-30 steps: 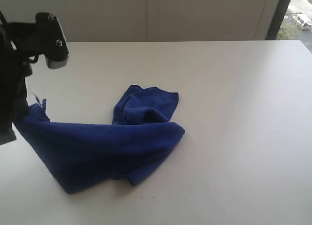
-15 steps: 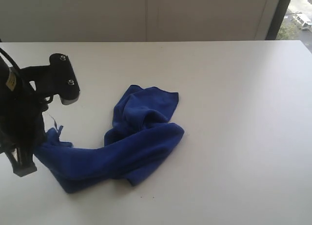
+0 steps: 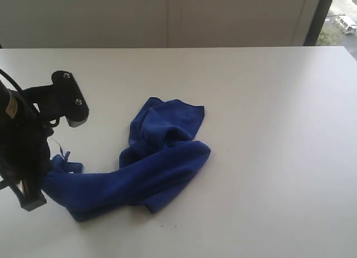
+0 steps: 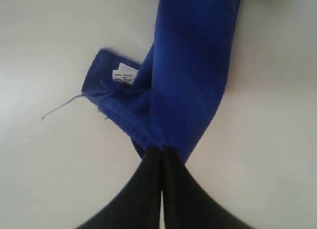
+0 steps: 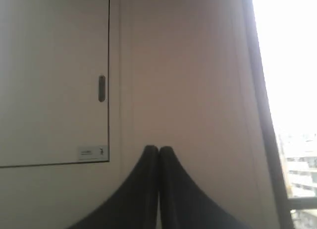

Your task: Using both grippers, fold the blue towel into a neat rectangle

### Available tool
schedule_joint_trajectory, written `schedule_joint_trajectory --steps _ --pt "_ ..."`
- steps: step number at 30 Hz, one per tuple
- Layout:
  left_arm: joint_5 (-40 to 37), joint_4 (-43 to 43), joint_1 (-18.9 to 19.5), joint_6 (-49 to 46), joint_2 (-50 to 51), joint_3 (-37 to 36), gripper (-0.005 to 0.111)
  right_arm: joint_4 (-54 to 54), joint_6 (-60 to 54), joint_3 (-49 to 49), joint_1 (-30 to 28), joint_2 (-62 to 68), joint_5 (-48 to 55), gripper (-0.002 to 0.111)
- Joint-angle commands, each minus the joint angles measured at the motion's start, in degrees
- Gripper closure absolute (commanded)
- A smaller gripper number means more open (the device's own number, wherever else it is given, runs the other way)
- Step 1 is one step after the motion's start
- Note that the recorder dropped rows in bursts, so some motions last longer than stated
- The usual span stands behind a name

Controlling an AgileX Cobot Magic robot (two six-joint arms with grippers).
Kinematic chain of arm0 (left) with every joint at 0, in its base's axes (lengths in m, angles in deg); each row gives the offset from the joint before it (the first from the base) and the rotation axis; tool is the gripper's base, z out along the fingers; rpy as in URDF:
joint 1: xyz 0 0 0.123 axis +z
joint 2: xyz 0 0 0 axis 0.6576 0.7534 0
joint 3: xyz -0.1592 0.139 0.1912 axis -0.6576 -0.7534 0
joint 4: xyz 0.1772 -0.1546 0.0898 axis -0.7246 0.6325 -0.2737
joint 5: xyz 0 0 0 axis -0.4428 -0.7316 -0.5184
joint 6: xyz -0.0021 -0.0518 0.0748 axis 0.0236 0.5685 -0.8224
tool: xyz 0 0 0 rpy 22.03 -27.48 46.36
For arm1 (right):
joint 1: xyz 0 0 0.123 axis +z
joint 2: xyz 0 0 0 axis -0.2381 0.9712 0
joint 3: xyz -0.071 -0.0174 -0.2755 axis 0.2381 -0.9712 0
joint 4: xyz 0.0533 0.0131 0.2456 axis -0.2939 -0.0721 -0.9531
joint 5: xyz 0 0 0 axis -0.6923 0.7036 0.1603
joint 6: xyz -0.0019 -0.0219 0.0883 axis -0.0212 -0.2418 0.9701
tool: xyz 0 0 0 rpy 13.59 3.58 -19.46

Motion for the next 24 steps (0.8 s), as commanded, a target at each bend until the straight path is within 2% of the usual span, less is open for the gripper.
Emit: schedule_joint_trajectory --steps 1,4,7,10,14,16,19,24 --pt "-1.6 -1.8 0.1 1.9 -3.1 -0.4 0.107 1.5 8.4 0.2 0.1 -0.2 13.3 0.108" --pt "-2.3 -5.8 0.1 4.6 -5.1 -0.4 0.107 -1.1 12.1 1.9 0.1 -0.2 20.9 0.108" --pt "-2.2 -10.1 0.1 7.7 -7.7 -0.4 0.107 -1.7 13.7 5.7 0.1 5.5 26.3 0.108" --pt "0.3 -13.8 0.1 9.4 -11.3 -0.3 0.107 -3.5 13.7 12.2 0.1 15.6 33.8 0.108" --pt "3.6 -18.0 0.1 12.4 -17.1 0.9 0.107 -6.3 11.2 24.2 0.1 29.9 49.2 0.108" --pt "2.8 -17.9 0.1 12.4 -19.7 1.5 0.107 -9.7 3.7 30.1 0.1 36.7 58.3 0.108" --pt "-1.1 -17.9 0.1 12.4 -23.2 1.5 0.107 -21.5 -15.8 38.5 0.1 47.5 71.4 0.108" --pt "-8.0 -17.9 0.1 12.4 -24.5 1.3 0.107 -38.9 -48.0 47.9 0.1 63.0 83.8 0.108"
